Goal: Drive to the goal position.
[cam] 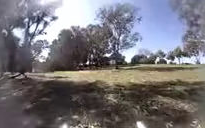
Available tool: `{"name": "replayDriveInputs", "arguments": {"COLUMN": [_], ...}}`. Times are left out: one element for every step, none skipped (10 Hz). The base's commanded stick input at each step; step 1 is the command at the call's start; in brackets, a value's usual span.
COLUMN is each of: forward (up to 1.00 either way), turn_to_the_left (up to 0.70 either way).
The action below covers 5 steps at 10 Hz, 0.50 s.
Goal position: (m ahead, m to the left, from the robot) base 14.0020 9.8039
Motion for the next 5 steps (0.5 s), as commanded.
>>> {"name": "replayDriveInputs", "arguments": {"forward": [1.0, 1.0, 1.0, 1.0, 1.0], "turn_to_the_left": [0.0, 0.0, 0.0, 0.0, 0.0]}}
